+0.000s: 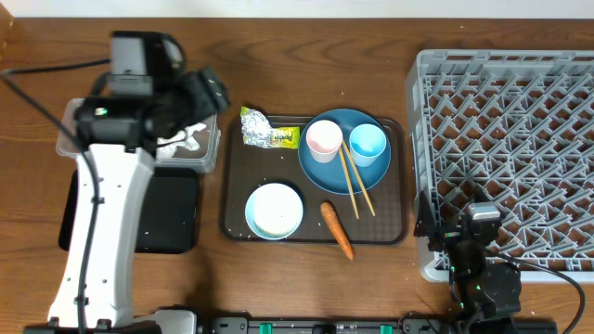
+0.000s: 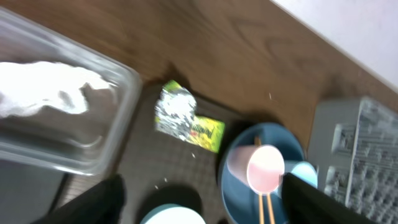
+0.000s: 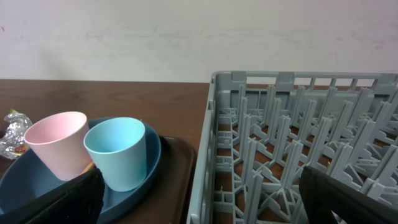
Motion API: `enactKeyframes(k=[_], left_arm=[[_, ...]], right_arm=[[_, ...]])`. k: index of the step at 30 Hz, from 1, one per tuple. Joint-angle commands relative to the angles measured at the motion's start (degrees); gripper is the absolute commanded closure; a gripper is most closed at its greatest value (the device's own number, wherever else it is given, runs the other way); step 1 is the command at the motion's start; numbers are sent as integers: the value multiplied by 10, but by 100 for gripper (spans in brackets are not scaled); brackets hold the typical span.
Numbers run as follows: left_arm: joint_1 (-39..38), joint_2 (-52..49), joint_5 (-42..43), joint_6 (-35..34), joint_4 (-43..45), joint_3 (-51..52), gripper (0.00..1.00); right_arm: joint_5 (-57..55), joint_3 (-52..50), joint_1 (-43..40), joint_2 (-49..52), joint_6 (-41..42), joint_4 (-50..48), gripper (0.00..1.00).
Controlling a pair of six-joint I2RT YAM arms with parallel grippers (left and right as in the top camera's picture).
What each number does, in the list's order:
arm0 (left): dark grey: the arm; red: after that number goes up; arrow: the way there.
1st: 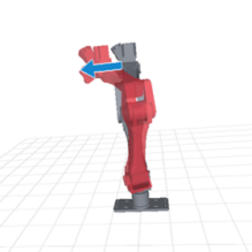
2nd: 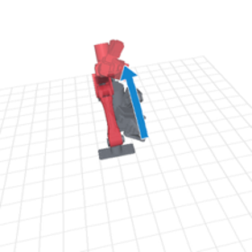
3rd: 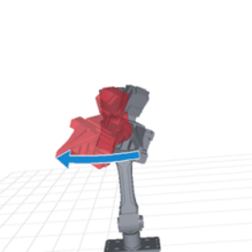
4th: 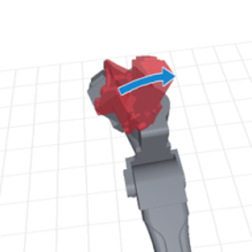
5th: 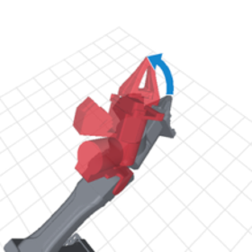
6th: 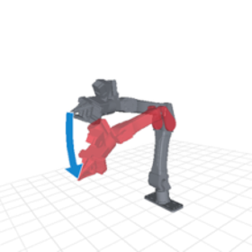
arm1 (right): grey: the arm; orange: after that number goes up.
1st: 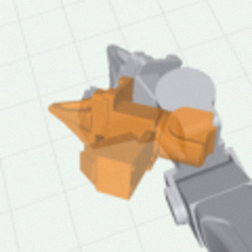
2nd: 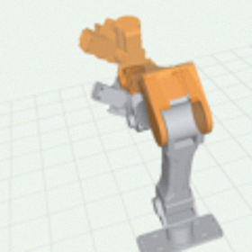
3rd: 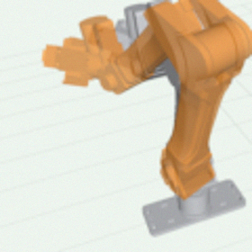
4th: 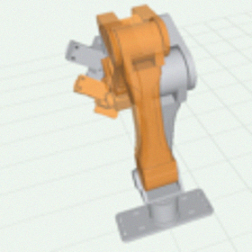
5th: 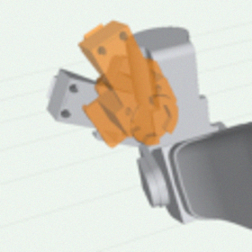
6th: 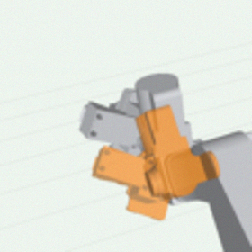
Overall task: Sort waste into correct bins and load items into the dishwasher rack
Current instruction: 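Reach the left gripper back to the foil-wrapped snack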
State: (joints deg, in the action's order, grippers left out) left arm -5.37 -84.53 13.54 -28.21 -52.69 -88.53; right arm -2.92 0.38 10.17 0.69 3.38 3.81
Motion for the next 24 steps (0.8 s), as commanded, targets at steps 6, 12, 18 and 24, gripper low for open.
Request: enactKeyframes(k=[6, 12, 18, 24], left_arm=[[-101, -69, -120, -172, -7, 9, 25], [-125, -136, -172, -264, -5, 9, 25], [-126, -215, -146, -315, -1, 9, 25], [-135, -271, -128, -315, 21, 9, 25]], right_arm=[[2, -1, -9, -4, -7, 3, 1], [2, -1, -9, -4, -7, 3, 1], [2, -1, -9, -4, -7, 3, 1], [2, -1, -9, -4, -7, 3, 1]])
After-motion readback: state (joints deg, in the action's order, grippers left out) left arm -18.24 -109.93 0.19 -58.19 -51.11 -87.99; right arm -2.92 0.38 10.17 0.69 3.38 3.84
